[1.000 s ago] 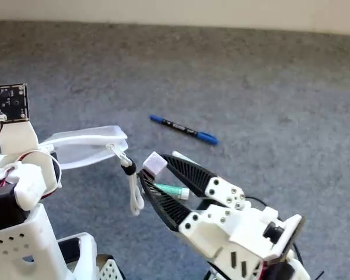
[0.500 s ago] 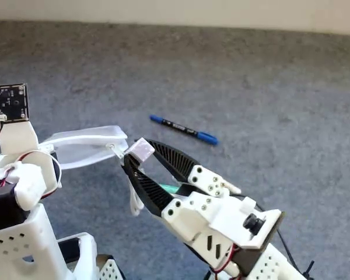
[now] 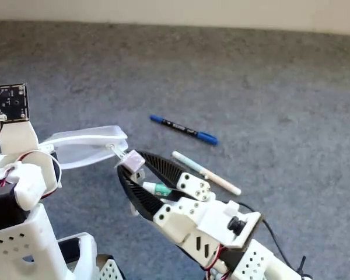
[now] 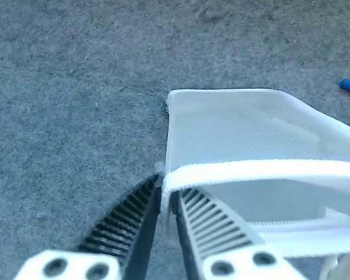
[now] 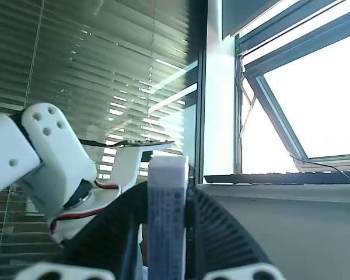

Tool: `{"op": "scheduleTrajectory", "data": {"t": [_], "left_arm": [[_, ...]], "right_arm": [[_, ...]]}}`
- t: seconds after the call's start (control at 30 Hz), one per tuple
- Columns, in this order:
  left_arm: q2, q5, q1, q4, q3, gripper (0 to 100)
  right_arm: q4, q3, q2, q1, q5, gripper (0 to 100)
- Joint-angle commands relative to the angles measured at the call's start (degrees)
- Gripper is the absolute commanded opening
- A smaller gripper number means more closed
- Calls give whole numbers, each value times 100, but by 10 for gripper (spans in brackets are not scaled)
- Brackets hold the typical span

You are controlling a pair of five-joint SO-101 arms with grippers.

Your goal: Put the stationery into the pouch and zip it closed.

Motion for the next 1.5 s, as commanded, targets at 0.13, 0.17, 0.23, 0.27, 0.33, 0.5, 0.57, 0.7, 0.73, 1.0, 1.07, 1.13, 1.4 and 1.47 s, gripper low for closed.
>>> {"op": "scheduleTrajectory", "data": {"t": [0.13,0.17,0.23,0.27,0.33,0.5,0.57,0.7,0.73,1.0,1.07,1.13,1.4,1.47], "left_arm": [[101,18,127,-26,48,5],[101,18,119,-26,48,5],[101,18,110,-26,48,5],[101,18,110,-26,48,5],[101,18,110,-26,48,5],[110,18,110,-26,48,5],[110,18,101,-26,48,5],[101,18,101,-26,48,5],[101,18,101,-26,48,5],[75,18,101,-246,321,5],[75,18,101,-246,312,5],[75,18,101,-246,303,5],[75,18,101,-246,303,5],[75,18,101,-246,303,5]], "right_arm": [[-813,-734,1411,-110,-35,5],[-971,-831,1692,-110,-35,5],[-1332,-1077,2264,-110,-35,5],[-1508,-1191,2545,-110,-35,5],[-1815,-1385,3073,-110,-35,5],[-2571,-1719,4321,-224,-18,5],[-2976,-1789,4822,-242,-9,5],[-3679,-2044,5763,-242,0,5],[-3802,-2062,5956,-242,0,5],[-4875,-2026,7064,-242,607,5],[-4901,-2026,7196,-242,607,5],[-4901,-2026,7275,-242,615,5],[-4892,-1930,7292,-242,624,9],[-4884,-1815,7284,-251,633,12]]}}
